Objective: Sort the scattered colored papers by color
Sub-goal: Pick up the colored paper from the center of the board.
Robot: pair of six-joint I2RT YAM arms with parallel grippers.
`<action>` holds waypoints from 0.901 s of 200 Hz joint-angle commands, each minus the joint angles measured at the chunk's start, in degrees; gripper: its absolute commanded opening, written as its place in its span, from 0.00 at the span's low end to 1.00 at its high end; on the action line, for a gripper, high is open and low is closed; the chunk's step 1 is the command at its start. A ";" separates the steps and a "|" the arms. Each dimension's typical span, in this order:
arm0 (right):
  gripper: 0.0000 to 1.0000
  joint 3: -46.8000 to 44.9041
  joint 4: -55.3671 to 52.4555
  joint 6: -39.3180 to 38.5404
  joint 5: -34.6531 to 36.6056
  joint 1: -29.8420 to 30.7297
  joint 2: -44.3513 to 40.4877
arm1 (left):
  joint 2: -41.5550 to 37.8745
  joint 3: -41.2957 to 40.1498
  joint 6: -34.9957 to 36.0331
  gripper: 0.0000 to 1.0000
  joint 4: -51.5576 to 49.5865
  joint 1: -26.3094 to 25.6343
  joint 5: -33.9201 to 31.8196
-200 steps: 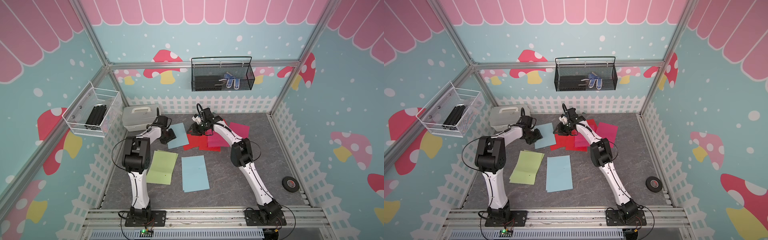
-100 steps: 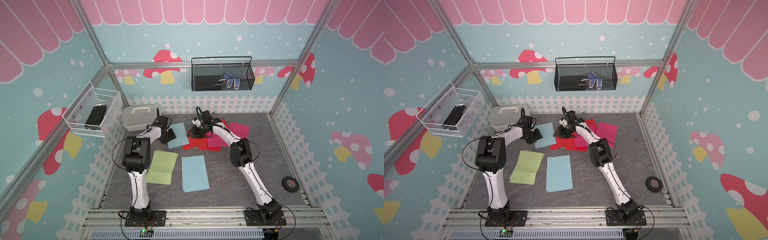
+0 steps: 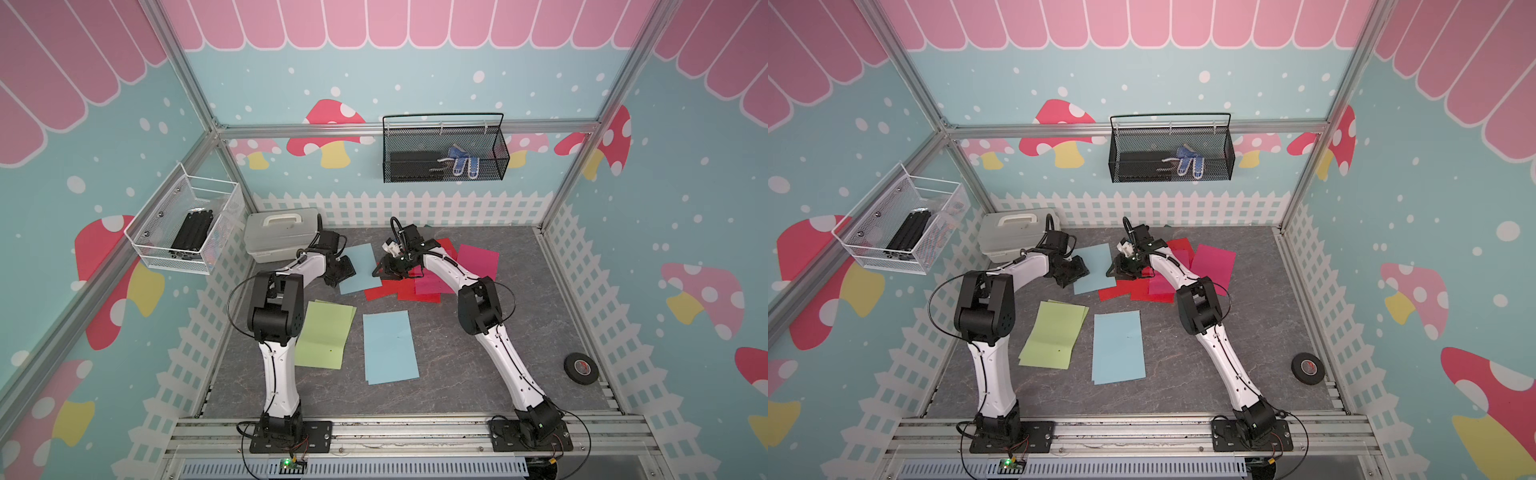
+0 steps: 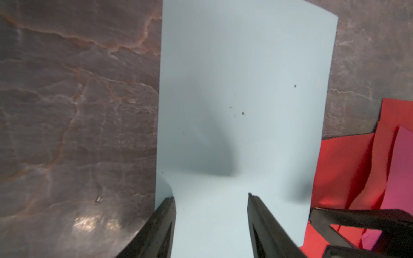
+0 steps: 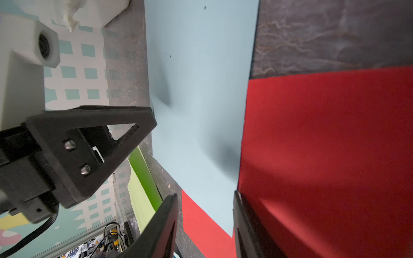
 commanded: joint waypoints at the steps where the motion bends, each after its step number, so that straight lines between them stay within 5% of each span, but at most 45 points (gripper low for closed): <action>1: 0.43 -1.24 -0.46 0.78 -0.21 0.23 2.50 | 4.03 -0.59 0.04 0.56 -2.95 -0.81 1.11; 48: 0.36 -2.14 1.28 1.77 -0.87 0.30 1.53 | 4.35 -0.93 0.11 0.55 -2.96 -0.79 1.06; 180: 0.44 -1.46 3.40 0.37 4.79 -1.35 -3.22 | 4.62 -1.96 0.02 0.55 -2.77 -0.67 1.91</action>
